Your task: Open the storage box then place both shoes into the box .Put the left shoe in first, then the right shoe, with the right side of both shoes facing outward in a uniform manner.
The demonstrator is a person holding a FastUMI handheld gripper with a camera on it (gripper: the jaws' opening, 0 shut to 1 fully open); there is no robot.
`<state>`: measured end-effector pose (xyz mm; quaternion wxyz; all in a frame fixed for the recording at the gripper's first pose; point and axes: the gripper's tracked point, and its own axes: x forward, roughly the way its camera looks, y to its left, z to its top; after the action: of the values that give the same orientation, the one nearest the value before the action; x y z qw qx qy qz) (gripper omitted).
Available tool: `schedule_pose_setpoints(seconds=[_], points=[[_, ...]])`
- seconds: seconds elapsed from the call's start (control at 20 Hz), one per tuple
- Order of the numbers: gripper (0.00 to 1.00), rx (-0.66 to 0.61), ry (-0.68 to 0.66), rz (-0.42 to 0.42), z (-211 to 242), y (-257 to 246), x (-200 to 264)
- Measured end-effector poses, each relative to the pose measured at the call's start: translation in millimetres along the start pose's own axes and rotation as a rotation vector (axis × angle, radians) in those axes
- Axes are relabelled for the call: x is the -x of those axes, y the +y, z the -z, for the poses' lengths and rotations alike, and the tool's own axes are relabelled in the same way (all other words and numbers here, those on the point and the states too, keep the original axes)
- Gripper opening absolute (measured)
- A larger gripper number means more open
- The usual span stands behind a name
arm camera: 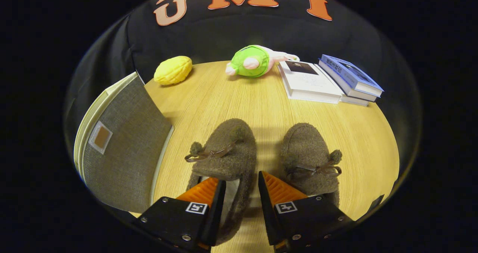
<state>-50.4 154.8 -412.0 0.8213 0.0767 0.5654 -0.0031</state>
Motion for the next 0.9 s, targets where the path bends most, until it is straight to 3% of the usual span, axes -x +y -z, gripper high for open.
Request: schedule_pose_setpoints(seconds=[0.3, 0.45, 0.9], points=[[0.22, -0.01, -0.014, 0.015, -1, -4, -12], [0.05, -0.053, -0.042, -0.039, -9, 4, -7], [0.04, -0.113, -0.089, -0.156, -44, 45, 52]])
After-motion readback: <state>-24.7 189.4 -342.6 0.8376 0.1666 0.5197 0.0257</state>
